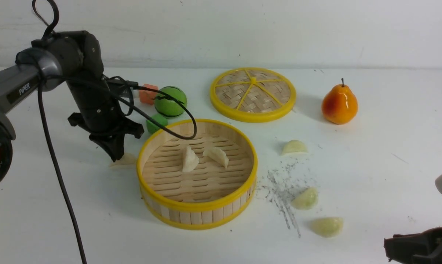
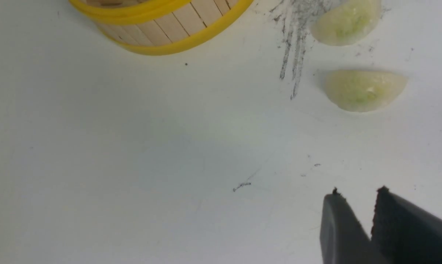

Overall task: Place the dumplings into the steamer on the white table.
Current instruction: 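Reach for and grasp a dumpling on the table with the left gripper, then place the dumpling into the bamboo steamer basket with the left gripper, then reach for and grasp a dumpling lying on the table beside the steamer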

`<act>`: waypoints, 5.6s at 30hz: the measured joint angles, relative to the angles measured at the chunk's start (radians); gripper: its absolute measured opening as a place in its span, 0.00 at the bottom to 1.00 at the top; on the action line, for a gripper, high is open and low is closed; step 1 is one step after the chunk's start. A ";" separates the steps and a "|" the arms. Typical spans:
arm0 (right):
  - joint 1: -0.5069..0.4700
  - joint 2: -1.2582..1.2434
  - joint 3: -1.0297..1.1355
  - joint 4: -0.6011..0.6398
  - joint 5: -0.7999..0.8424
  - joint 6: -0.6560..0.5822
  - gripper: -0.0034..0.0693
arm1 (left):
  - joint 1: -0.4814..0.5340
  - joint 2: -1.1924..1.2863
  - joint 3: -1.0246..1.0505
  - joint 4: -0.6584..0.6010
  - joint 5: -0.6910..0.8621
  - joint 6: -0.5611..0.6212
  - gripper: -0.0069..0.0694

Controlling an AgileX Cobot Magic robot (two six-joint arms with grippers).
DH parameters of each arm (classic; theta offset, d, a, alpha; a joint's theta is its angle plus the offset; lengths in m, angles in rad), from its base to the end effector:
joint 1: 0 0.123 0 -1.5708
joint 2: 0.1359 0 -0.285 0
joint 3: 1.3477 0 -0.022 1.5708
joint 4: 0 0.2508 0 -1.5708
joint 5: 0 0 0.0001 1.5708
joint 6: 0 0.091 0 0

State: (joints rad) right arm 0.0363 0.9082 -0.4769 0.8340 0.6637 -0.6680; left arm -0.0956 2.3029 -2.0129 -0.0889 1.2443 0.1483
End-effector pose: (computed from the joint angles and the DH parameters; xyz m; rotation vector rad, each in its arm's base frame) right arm 0.1533 0.0472 0.2458 -0.2087 2.3549 0.6059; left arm 0.4758 -0.0533 0.1883 0.3317 2.9949 -0.1246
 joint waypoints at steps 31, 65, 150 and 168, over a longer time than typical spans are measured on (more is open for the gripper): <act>0.000 0.000 0.000 0.000 0.000 -0.001 0.27 | -0.005 -0.045 0.008 -0.013 -0.016 0.326 0.56; 0.000 0.080 0.000 0.022 0.008 -0.015 0.28 | -0.007 -0.184 0.011 -0.148 -0.019 -0.087 0.34; 0.252 0.884 -0.503 -0.480 -0.226 0.837 0.61 | -0.252 -2.001 1.610 0.297 -0.665 -0.518 0.07; 0.324 0.902 -0.606 -0.488 -0.082 0.639 0.57 | -0.252 -2.001 1.655 0.295 -0.760 -0.540 0.07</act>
State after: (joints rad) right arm 0.3601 1.8106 -1.0824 0.3461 0.5816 -0.0292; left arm -0.3472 0.3024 -0.3584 0.2062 0.4843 -0.3915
